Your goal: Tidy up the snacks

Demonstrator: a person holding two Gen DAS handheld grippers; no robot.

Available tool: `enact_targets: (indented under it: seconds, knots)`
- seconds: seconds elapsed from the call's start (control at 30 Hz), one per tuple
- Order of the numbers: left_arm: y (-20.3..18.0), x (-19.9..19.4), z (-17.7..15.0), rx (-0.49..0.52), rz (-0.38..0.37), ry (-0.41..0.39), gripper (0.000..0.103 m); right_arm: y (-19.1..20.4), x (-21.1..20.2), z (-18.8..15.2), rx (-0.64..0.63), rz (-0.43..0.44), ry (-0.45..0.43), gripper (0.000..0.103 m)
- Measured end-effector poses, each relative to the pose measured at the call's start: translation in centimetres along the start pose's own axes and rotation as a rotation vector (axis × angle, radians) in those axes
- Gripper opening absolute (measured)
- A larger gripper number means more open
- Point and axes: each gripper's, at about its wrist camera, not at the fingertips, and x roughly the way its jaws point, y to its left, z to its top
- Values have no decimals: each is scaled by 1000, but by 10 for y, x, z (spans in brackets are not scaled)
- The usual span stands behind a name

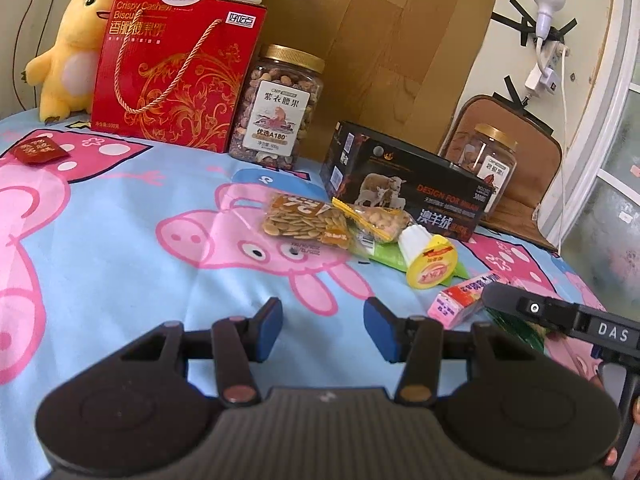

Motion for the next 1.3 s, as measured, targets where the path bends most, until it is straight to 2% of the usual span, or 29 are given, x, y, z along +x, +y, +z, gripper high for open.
enact_targets:
  seconds: [1.17, 1.23, 1.3]
  knots:
    - [-1, 0, 0, 16, -12, 13, 46, -6, -1, 1, 42, 26, -1, 37]
    - [-1, -4, 7, 18, -43, 8, 46, -9, 1, 6, 72, 15, 23, 39]
    - [0, -6, 24, 19, -72, -18, 51, -15, 2, 24, 103, 46, 55, 39]
